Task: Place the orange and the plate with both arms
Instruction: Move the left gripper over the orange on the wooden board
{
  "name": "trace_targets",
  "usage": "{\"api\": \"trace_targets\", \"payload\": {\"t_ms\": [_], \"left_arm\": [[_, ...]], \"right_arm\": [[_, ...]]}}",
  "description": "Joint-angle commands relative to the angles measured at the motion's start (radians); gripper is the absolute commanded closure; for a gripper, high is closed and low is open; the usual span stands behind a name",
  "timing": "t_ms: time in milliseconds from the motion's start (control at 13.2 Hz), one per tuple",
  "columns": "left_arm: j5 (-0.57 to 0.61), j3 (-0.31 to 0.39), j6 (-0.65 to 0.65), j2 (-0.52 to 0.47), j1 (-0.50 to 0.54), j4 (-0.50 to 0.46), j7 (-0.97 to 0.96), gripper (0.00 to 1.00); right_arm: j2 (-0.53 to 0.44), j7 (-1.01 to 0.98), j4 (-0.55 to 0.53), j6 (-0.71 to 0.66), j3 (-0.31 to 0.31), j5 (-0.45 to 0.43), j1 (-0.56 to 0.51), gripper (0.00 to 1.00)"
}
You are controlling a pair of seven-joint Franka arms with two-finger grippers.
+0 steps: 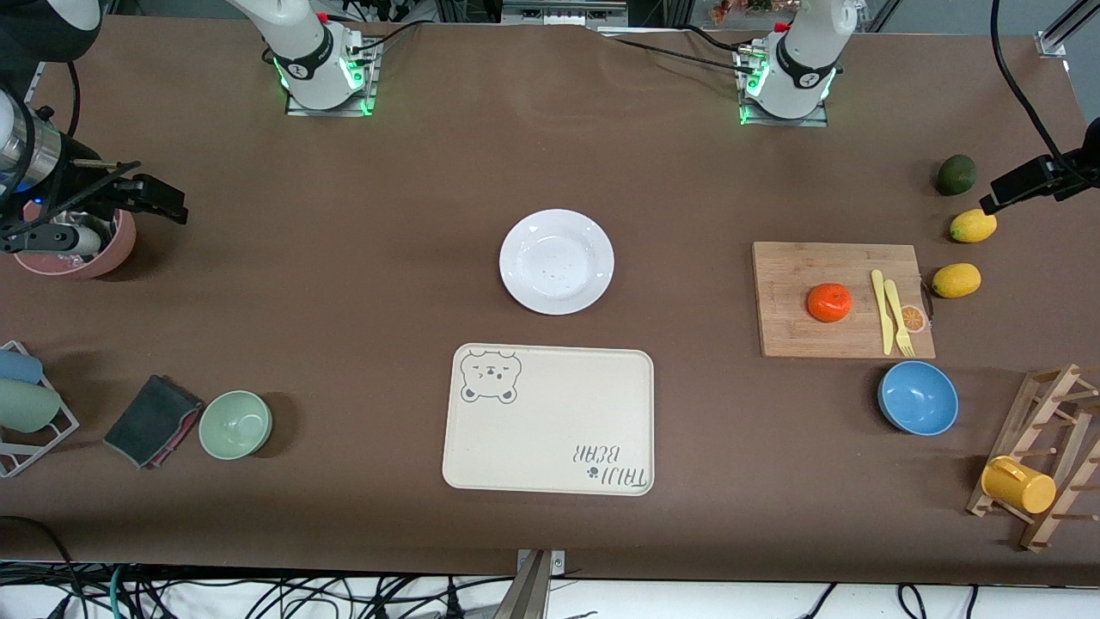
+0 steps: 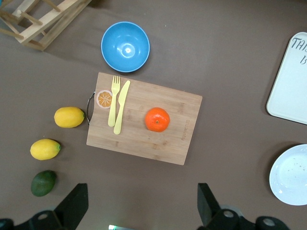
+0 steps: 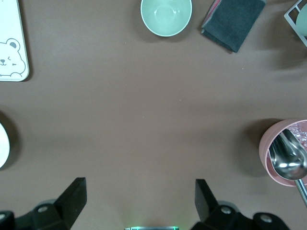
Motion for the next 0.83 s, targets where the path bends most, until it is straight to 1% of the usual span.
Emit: {"api": "trace_targets", "payload": {"t_ms": [0,76,227,530,606,758], "left_arm": [[0.022,-0.003,0.018,0.006,-0.007,0.032,0.01,0.0],[0.024,-0.002,0.016,0.006,-0.006,0.052,0.011,0.0],[0.018,0.0,0.016,0.006,-0.006,0.055,0.01,0.0],[0.013,-0.003,0.019,0.043,-0.017,0.055,0.01,0.0],[0.015,-0.005,0.019,0.071,-0.018,0.06,0.008,0.0],[0.015,-0.011,0.013,0.073,-0.015,0.058,0.01,0.0]], "right_arm": [[0.003,-0.002,0.011,-0.009,0.002,0.013,-0.001,0.0],[0.002,-0.005,0.011,-0.009,0.002,0.013,-0.001,0.0],[0.003,-0.005,0.011,-0.007,0.002,0.019,-0.001,0.0],[0.003,-0.005,0.011,-0.007,0.002,0.026,-0.001,0.0],[0.003,-0.005,0.011,-0.007,0.002,0.026,-0.003,0.0],[0.003,-0.005,0.011,-0.009,0.002,0.026,-0.003,0.0]]}}
